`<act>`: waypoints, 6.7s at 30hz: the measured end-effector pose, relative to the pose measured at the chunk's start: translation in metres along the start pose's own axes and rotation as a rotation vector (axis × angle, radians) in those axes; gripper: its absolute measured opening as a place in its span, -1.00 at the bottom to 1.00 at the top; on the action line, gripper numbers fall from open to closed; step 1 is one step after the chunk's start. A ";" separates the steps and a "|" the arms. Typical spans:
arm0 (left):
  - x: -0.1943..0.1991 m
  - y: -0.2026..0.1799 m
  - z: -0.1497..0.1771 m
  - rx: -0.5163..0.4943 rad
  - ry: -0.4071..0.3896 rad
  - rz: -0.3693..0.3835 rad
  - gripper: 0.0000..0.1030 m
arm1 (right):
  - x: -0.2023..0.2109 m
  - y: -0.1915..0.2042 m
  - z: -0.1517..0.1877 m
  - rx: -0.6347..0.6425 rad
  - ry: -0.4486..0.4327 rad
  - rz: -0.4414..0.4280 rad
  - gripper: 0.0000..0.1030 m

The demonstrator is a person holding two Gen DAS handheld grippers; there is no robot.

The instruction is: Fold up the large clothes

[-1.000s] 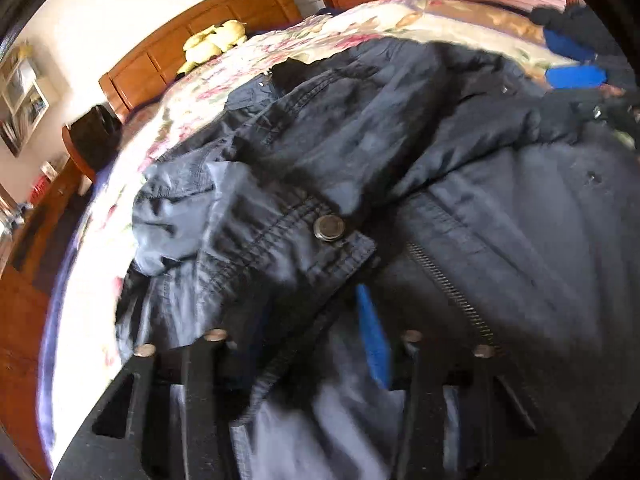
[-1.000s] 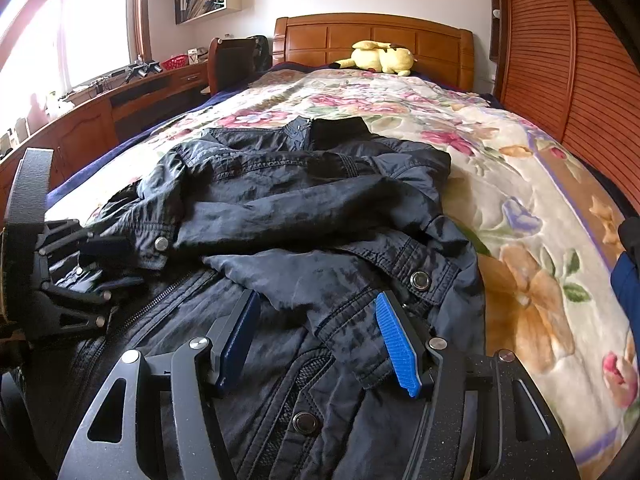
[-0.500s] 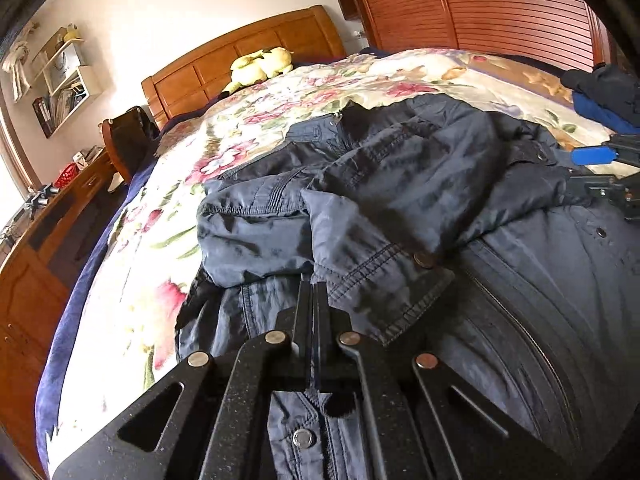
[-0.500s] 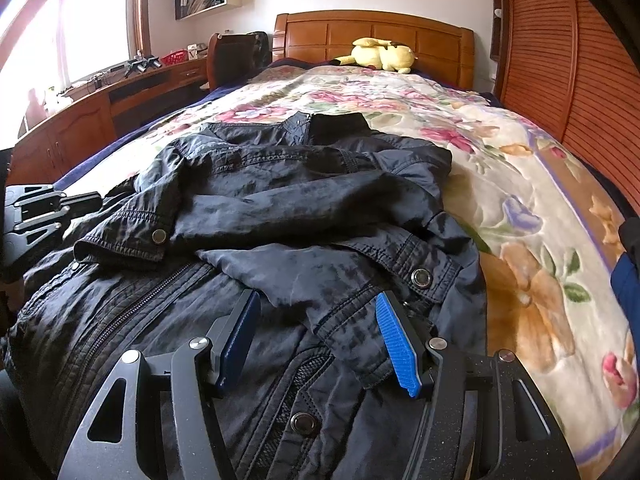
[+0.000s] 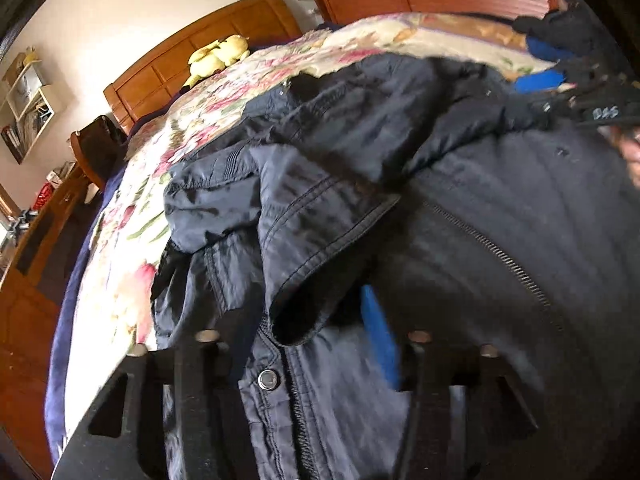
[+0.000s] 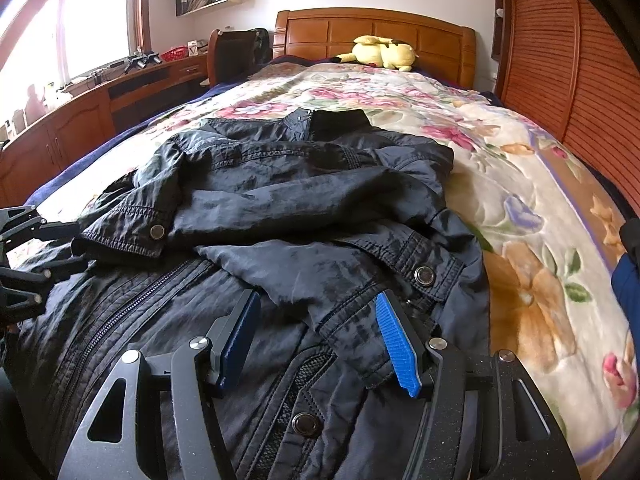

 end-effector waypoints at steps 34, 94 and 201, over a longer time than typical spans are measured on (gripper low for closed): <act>0.020 0.107 0.008 0.403 -0.118 -0.038 -0.90 | -0.004 -0.001 0.004 0.005 0.016 -0.009 0.21; 0.119 0.090 0.113 0.449 -0.189 -0.055 0.48 | -0.028 0.007 0.020 0.093 0.149 0.027 0.59; 0.225 0.137 0.064 0.405 -0.506 -0.030 -0.88 | 0.241 -0.005 0.010 0.160 -0.236 0.019 -0.78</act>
Point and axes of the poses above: each gripper's, at about its wrist camera, not at the fingertips, and x roughly against the way its jaws point, y to its left, z to its underside, the point moved 10 cm from there along -x, roughly the way its jaws point, and after that the axes turned 1 degree about y, right-handed, at the moved point
